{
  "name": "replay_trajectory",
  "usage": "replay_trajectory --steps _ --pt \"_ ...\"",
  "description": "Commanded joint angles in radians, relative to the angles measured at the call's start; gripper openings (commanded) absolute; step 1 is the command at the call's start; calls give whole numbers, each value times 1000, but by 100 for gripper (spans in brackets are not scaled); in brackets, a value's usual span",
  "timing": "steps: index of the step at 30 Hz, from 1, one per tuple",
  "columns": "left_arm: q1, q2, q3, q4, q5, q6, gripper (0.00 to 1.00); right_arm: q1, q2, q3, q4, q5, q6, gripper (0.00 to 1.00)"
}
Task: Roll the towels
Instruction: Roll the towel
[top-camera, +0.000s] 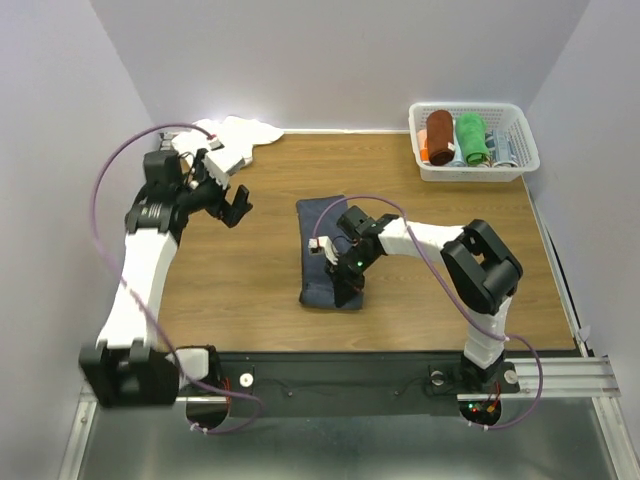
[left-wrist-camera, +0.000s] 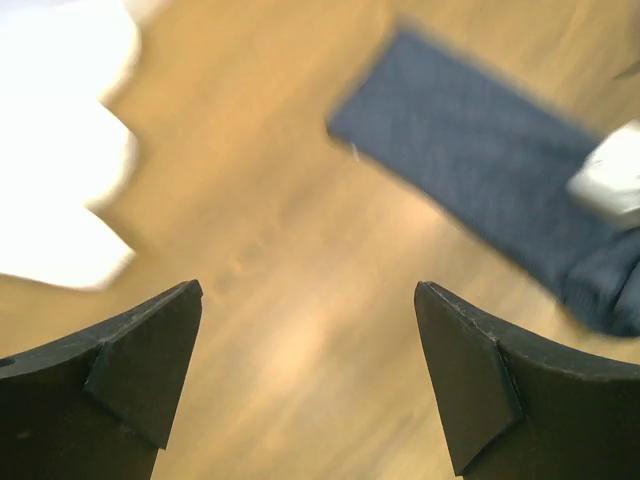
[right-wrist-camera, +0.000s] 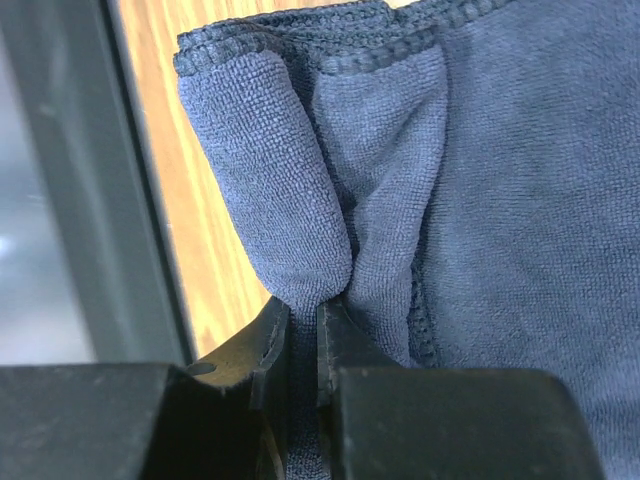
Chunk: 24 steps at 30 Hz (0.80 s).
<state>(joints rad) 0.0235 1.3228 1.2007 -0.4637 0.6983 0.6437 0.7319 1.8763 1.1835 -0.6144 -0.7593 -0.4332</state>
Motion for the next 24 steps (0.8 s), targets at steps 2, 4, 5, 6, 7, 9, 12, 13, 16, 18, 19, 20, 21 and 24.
replay_trajectory --steps 2,4,5,6,7,9,12,13,16,18,19,20,21,24 --pt "-34 -188 -87 33 78 -46 99 -49 107 91 -79 -175 59 1" --pt "-161 -169 -90 -80 44 128 99 -58 139 139 -105 -207 76 0" --pt "-212 -175 -133 -113 -52 152 99 -69 182 157 -117 -222 80 1" --pt "-314 -213 -169 -109 -95 203 99 -75 201 195 -143 -257 85 1" --pt "-354 -243 -252 -99 -164 226 99 -86 224 209 -156 -276 90 1" --pt "-448 -308 -338 -37 -232 273 99 -98 276 241 -180 -325 90 1" --pt "-650 -392 -479 95 -396 283 99 -121 335 280 -206 -386 96 2" --pt "-737 -399 -522 126 -455 284 99 -132 349 301 -218 -396 99 2" --pt "-824 -383 -579 259 -525 281 97 -147 411 330 -255 -439 97 2" --pt "-904 -358 -601 310 -560 283 89 -154 437 357 -275 -462 99 2" --pt "-928 -331 -618 354 -592 289 86 -160 464 363 -294 -472 93 2" --pt "-954 -317 -627 376 -605 301 81 -163 475 372 -301 -483 91 2" --pt "-988 -289 -633 396 -614 306 79 -166 490 387 -311 -503 82 3" --pt "-1011 -235 -650 462 -625 318 77 -172 532 424 -375 -521 30 3"
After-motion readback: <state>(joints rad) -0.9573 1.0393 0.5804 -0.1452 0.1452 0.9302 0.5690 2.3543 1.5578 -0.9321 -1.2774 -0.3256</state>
